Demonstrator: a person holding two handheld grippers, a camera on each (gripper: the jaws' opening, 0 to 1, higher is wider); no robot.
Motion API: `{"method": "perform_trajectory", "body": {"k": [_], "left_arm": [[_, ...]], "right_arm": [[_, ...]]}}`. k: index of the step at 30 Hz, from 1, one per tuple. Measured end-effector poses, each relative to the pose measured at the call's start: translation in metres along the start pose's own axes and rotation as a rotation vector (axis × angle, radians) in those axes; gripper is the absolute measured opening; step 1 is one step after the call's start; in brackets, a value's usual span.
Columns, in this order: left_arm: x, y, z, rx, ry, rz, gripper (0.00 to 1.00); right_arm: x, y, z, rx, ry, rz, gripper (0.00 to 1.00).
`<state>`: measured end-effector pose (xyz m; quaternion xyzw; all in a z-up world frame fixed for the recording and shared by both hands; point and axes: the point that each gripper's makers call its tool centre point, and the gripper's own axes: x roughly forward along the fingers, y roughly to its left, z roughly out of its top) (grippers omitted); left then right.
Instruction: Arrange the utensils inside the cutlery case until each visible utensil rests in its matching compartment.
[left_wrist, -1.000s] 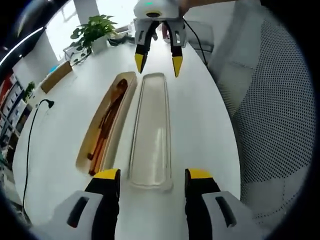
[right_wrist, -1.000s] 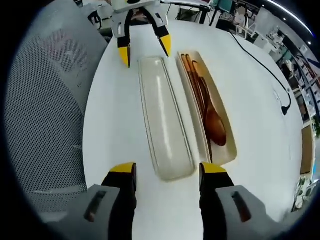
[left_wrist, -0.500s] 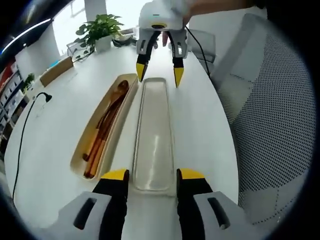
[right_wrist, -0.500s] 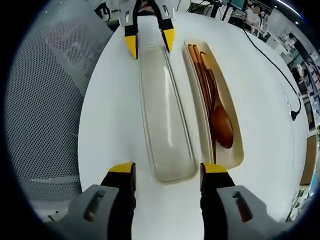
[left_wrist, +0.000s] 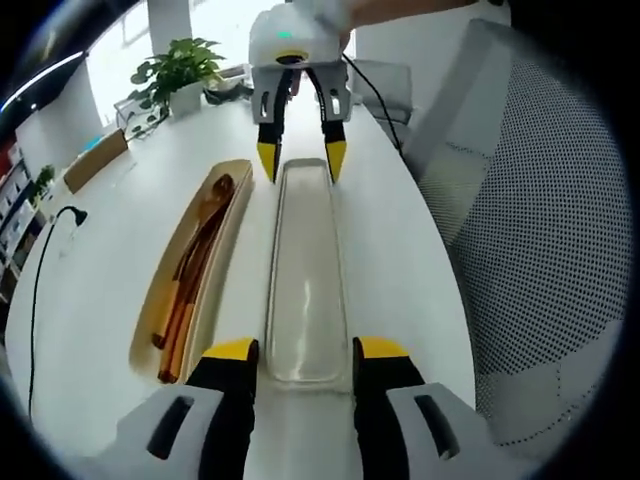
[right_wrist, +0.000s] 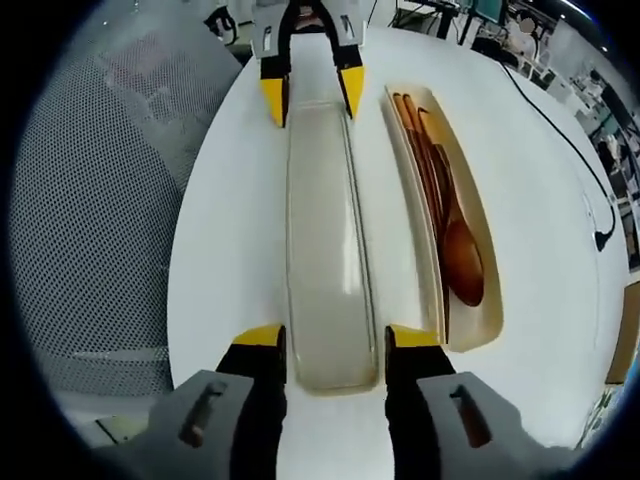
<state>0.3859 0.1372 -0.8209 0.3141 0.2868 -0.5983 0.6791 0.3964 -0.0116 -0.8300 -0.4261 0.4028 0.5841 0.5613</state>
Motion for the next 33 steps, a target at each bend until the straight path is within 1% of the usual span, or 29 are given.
{"method": "perform_trajectory", "body": {"k": [1,2,5,6,7,9,10,11,13,14,16,18,20,21,22,23,25,26,27,28,29,30,31,32,33], "left_arm": [[0.000,0.001,0.000,0.002,0.004,0.007,0.38],[0.000,0.002,0.000,-0.002,0.006,0.011,0.38],[-0.001,0.002,-0.002,-0.030,0.010,0.027,0.39],[-0.002,0.003,-0.002,-0.026,0.014,0.039,0.39],[-0.004,0.005,-0.002,-0.009,0.018,0.066,0.38],[-0.005,0.003,0.002,0.009,-0.030,0.090,0.37],[-0.007,0.000,0.002,0.025,-0.040,0.087,0.36],[-0.007,-0.001,0.002,0.033,-0.034,0.087,0.37],[-0.009,-0.001,0.000,0.065,-0.011,0.084,0.39],[-0.010,-0.001,-0.001,0.097,0.002,0.085,0.40],[-0.011,0.000,0.000,0.117,0.000,0.091,0.42],[-0.011,-0.001,0.002,0.156,0.003,0.092,0.43],[-0.011,0.000,-0.001,0.260,0.044,0.089,0.43],[-0.011,0.000,-0.001,0.299,0.046,0.085,0.43],[-0.011,0.000,-0.001,0.316,0.051,0.079,0.43],[-0.010,-0.002,-0.001,0.296,0.051,0.071,0.43],[-0.010,-0.002,-0.001,0.297,0.068,0.061,0.42],[-0.009,-0.002,0.000,0.322,0.070,0.060,0.42],[-0.009,-0.003,0.000,0.333,0.072,0.056,0.42],[-0.008,-0.004,0.000,0.340,0.077,0.049,0.40],[-0.008,-0.006,-0.001,0.351,0.087,0.044,0.36],[-0.008,-0.006,-0.003,0.400,0.115,0.048,0.30],[-0.008,-0.007,-0.003,0.428,0.123,0.044,0.25],[-0.007,-0.010,-0.004,0.453,0.132,0.030,0.20],[-0.005,-0.014,-0.004,0.436,0.125,0.019,0.19]], "right_arm": [[-0.001,0.000,-0.001,0.031,0.018,-0.003,0.34],[0.001,0.000,0.001,0.021,0.025,-0.003,0.34],[0.001,0.002,0.000,0.027,0.038,-0.001,0.33],[0.001,0.002,0.000,0.029,0.039,0.000,0.33],[0.001,0.002,0.000,0.038,0.034,0.001,0.33],[0.001,0.002,0.000,0.057,0.024,0.000,0.33],[0.001,0.004,0.000,0.055,0.023,0.004,0.33],[0.001,0.005,0.000,0.058,0.023,0.011,0.33],[-0.001,0.009,-0.001,0.071,0.034,0.029,0.33],[0.000,0.011,-0.001,0.077,0.039,0.030,0.33],[-0.001,0.012,-0.001,0.082,0.044,0.035,0.33],[-0.002,0.015,-0.002,0.101,0.044,0.050,0.33],[-0.003,0.021,-0.001,0.160,0.040,0.087,0.33],[-0.003,0.024,0.001,0.210,0.027,0.110,0.33],[-0.004,0.026,0.001,0.230,0.029,0.124,0.33],[-0.005,0.028,0.001,0.241,0.030,0.131,0.33],[-0.007,0.028,0.003,0.251,0.018,0.134,0.33],[-0.007,0.030,0.004,0.272,0.010,0.145,0.33],[-0.009,0.034,0.007,0.313,-0.003,0.169,0.33],[-0.010,0.037,0.008,0.347,-0.007,0.190,0.33],[-0.011,0.040,0.009,0.378,-0.011,0.211,0.33],[-0.013,0.043,0.011,0.412,-0.022,0.240,0.33],[-0.014,0.044,0.012,0.429,-0.030,0.252,0.33],[-0.015,0.047,0.014,0.464,-0.044,0.280,0.33],[-0.015,0.049,0.014,0.487,-0.048,0.299,0.33]]}}
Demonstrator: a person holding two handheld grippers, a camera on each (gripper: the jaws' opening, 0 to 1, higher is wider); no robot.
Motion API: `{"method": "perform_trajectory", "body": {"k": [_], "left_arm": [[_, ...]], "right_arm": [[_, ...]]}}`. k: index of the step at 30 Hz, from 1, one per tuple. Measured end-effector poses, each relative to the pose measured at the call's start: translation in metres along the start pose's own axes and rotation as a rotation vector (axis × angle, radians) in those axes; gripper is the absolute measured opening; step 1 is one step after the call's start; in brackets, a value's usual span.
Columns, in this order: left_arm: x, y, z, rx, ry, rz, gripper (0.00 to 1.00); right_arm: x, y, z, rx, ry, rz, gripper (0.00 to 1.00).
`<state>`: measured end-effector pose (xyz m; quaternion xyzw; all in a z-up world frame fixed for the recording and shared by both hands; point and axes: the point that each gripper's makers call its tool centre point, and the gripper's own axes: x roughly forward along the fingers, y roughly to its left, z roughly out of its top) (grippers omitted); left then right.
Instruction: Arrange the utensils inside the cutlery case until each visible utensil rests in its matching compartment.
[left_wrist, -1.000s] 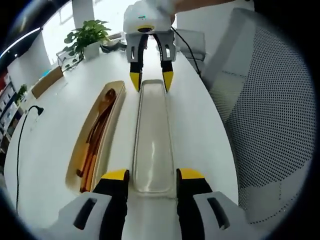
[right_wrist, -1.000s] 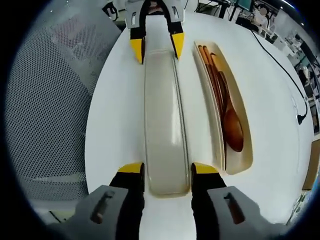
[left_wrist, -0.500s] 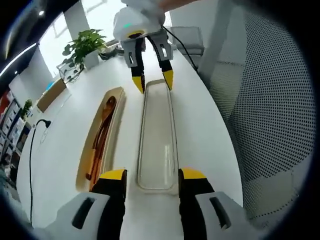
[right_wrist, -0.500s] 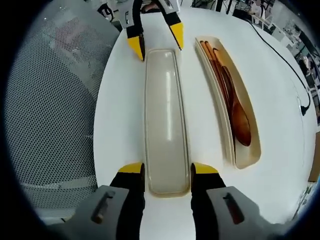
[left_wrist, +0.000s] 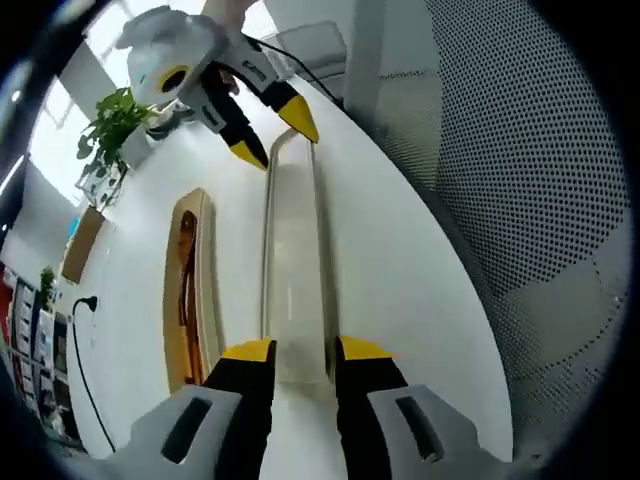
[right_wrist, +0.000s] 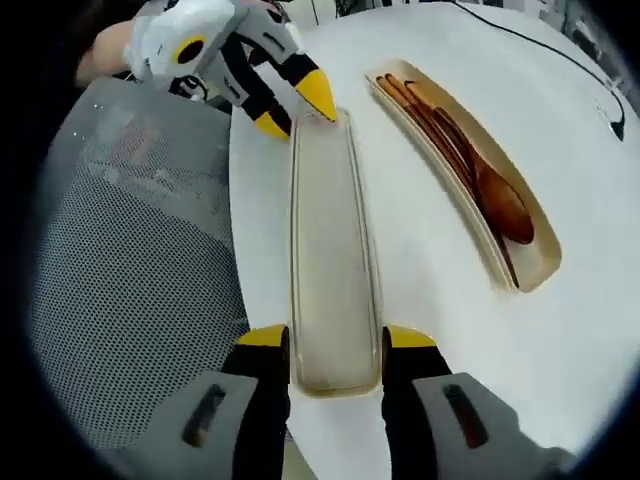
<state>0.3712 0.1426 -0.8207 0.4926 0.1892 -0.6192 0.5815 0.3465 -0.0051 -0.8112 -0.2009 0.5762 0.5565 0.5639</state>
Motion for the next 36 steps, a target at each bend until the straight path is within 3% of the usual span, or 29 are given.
{"method": "perform_trajectory", "body": {"k": [3,7,14,16,17,18,20,23,27,29,33,34,36], "left_arm": [[0.001,0.002,0.001,0.005,0.007,0.006,0.20],[0.002,0.000,0.004,0.003,0.007,0.002,0.17],[0.001,-0.001,0.006,-0.041,0.008,-0.008,0.17],[0.000,0.002,0.004,0.032,0.032,0.004,0.15],[0.000,0.002,0.003,0.049,0.041,0.005,0.15],[-0.001,0.000,0.005,0.021,0.037,-0.005,0.15],[-0.002,-0.002,0.008,-0.043,0.026,-0.026,0.14],[-0.005,-0.005,0.015,-0.134,-0.004,-0.052,0.13],[-0.004,-0.003,0.012,-0.104,0.016,-0.040,0.13],[-0.006,-0.005,0.015,-0.173,0.015,-0.052,0.12],[-0.007,-0.005,0.019,-0.282,0.011,-0.078,0.11],[-0.007,-0.004,0.019,-0.273,0.015,-0.076,0.11],[-0.007,-0.006,0.019,-0.284,0.020,-0.094,0.11]], "right_arm": [[0.002,0.009,-0.007,0.053,0.019,0.059,0.33],[0.006,0.012,-0.011,0.027,0.041,0.056,0.34],[0.007,0.006,-0.011,-0.123,0.016,0.001,0.35],[0.004,0.009,-0.011,-0.116,0.028,-0.021,0.44],[0.002,0.006,-0.007,-0.152,0.024,-0.057,0.48],[-0.001,0.011,-0.001,-0.204,0.006,-0.072,0.49],[-0.004,0.015,0.009,-0.220,-0.029,-0.112,0.47],[-0.003,0.018,0.013,-0.262,-0.029,-0.151,0.48],[0.002,0.027,0.013,-0.312,-0.028,-0.177,0.47],[0.002,0.025,0.012,-0.329,-0.028,-0.211,0.46],[-0.006,0.013,0.020,-0.389,-0.087,-0.338,0.31],[-0.007,0.010,0.019,-0.392,-0.078,-0.360,0.30],[-0.006,0.010,0.016,-0.388,-0.070,-0.357,0.29]]}}
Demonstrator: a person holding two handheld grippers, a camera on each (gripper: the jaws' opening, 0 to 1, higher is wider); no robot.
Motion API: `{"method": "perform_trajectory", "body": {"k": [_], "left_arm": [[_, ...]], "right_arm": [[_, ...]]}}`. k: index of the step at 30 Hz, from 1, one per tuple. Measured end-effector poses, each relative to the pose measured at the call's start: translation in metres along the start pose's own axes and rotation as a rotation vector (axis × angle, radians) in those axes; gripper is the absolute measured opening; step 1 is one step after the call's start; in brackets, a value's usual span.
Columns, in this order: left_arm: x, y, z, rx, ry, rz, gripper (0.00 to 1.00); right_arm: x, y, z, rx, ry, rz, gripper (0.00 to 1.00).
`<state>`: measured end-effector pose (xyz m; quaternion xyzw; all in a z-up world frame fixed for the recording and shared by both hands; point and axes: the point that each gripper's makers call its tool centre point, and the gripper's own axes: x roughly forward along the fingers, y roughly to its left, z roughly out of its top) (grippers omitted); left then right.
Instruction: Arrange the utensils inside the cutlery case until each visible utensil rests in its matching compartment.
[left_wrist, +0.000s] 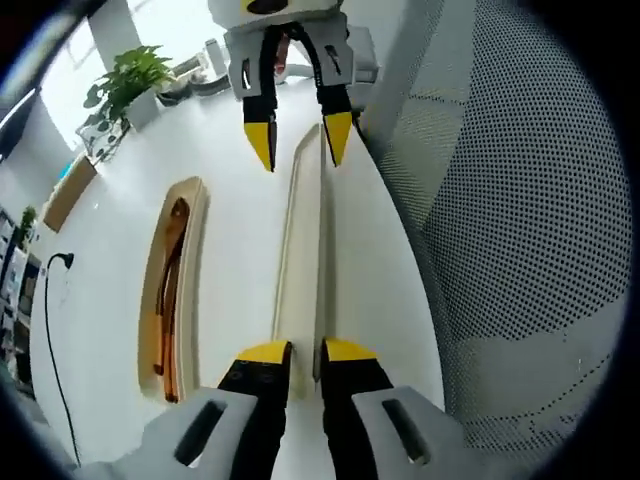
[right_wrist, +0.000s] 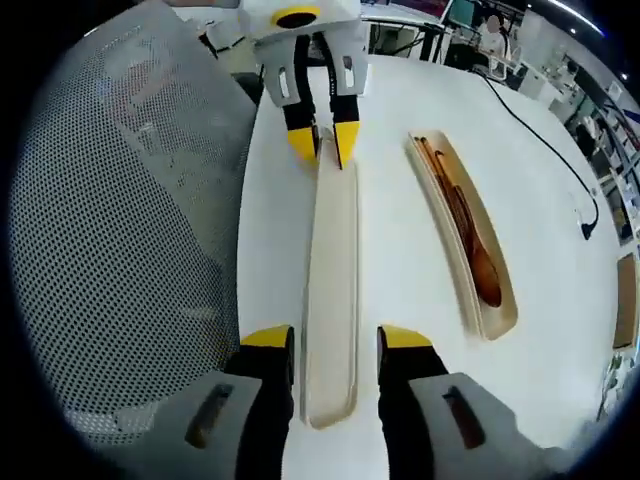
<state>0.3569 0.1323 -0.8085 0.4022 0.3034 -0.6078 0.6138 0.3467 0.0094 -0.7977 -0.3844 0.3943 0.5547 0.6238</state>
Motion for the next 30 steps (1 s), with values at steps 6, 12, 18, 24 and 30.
{"method": "perform_trajectory", "body": {"k": [6,12,18,24,30], "left_arm": [[0.001,0.002,0.005,-0.078,-0.013,-0.018,0.11],[-0.001,0.012,0.009,-0.135,-0.024,0.027,0.06],[0.001,0.014,0.006,-0.097,-0.042,0.032,0.07],[0.010,0.010,-0.007,-0.042,-0.009,0.044,0.09],[0.007,0.006,0.001,-0.049,-0.088,0.023,0.07]], "right_arm": [[0.002,-0.001,-0.003,-0.053,0.013,-0.024,0.21],[0.009,-0.006,-0.007,-0.102,0.032,-0.076,0.04],[0.008,-0.009,-0.007,-0.102,0.029,-0.086,0.00],[0.004,-0.007,-0.012,-0.103,0.041,-0.034,0.00],[0.001,-0.003,-0.014,-0.058,-0.015,0.036,0.00]]}}
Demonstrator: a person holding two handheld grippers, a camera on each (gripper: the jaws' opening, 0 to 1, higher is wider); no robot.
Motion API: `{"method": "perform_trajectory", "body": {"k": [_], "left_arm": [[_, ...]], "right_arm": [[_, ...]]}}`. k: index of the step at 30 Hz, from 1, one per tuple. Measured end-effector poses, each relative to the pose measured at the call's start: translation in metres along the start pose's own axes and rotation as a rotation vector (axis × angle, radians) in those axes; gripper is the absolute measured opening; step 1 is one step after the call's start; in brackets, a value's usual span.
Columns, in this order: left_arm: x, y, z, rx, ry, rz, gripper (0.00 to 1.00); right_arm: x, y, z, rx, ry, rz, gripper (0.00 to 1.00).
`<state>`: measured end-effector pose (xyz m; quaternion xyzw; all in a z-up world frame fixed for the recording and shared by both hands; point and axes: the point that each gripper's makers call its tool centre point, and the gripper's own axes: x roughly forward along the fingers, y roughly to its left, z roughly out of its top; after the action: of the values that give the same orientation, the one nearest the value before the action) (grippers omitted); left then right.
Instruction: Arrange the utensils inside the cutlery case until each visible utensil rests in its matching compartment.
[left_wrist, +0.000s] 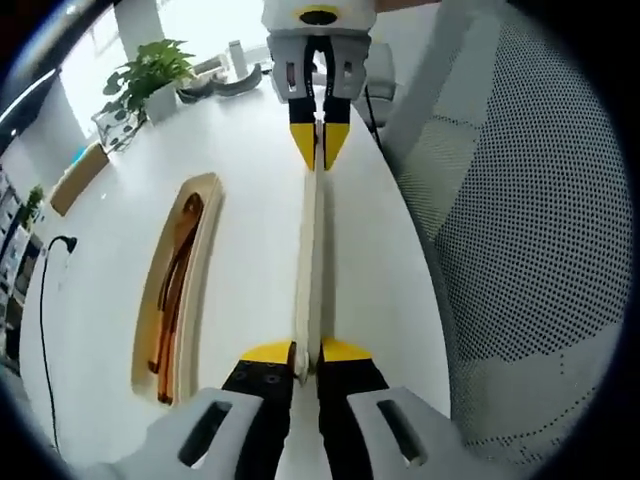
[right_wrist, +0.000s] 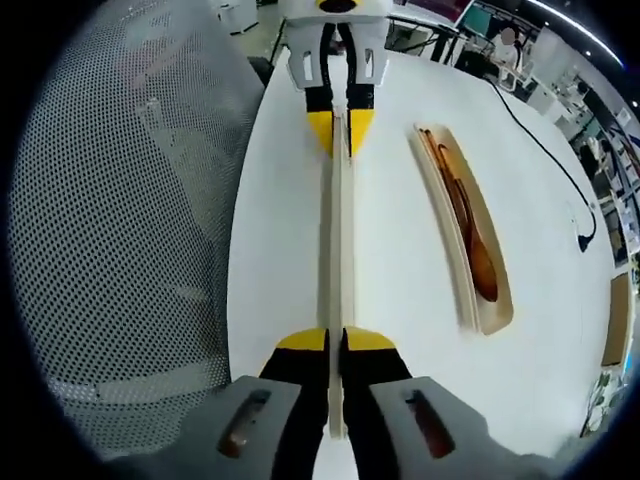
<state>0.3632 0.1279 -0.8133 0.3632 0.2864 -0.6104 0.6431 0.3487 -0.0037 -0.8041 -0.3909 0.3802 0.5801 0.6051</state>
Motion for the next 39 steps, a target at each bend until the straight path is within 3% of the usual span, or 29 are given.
{"method": "perform_trajectory", "body": {"k": [4,6,9,12,14,16,18,20,23,27,28,30,36,39], "left_arm": [[-0.001,-0.002,0.003,0.040,-0.002,-0.007,0.04],[-0.003,-0.006,0.005,-0.024,-0.011,-0.033,0.04],[-0.005,-0.009,0.010,-0.090,-0.038,-0.062,0.04],[-0.006,-0.012,0.010,-0.115,-0.037,-0.081,0.04],[-0.007,-0.014,0.011,-0.148,-0.043,-0.097,0.03],[-0.007,-0.017,0.013,-0.223,-0.048,-0.126,0.03],[-0.009,-0.019,0.018,-0.325,-0.069,-0.153,0.03],[-0.010,-0.020,0.022,-0.385,-0.085,-0.177,0.03],[-0.012,-0.022,0.030,-0.482,-0.119,-0.213,0.03],[-0.018,-0.024,0.044,-0.650,-0.188,-0.290,0.03],[-0.020,-0.028,0.048,-0.723,-0.206,-0.331,0.03],[-0.024,-0.031,0.054,-0.811,-0.230,-0.395,0.03],[-0.034,-0.042,0.064,-0.925,-0.248,-0.502,0.03],[-0.037,-0.041,0.071,-0.994,-0.287,-0.543,0.03]], "right_arm": [[-0.001,-0.002,0.000,-0.002,-0.009,0.007,0.00],[-0.003,-0.005,0.000,-0.012,-0.004,-0.009,0.01],[-0.006,-0.016,-0.001,-0.022,0.006,-0.079,0.04],[-0.010,-0.028,0.004,-0.125,-0.005,-0.168,0.07],[-0.013,-0.032,0.004,-0.133,0.008,-0.216,0.08],[-0.015,-0.032,0.009,-0.140,-0.013,-0.239,0.10],[-0.017,-0.033,0.020,-0.120,-0.085,-0.275,0.20],[-0.015,-0.029,0.020,-0.133,-0.086,-0.268,0.30],[-0.010,-0.028,0.019,-0.174,-0.069,-0.293,0.35],[-0.008,-0.030,0.021,-0.238,-0.048,-0.333,0.48],[-0.007,-0.031,0.023,-0.290,-0.040,-0.337,0.50],[-0.005,-0.030,0.022,-0.364,-0.010,-0.338,0.48],[-0.001,-0.025,0.026,-0.358,-0.008,-0.314,0.53],[0.000,-0.022,0.028,-0.366,-0.015,-0.307,0.55]]}}
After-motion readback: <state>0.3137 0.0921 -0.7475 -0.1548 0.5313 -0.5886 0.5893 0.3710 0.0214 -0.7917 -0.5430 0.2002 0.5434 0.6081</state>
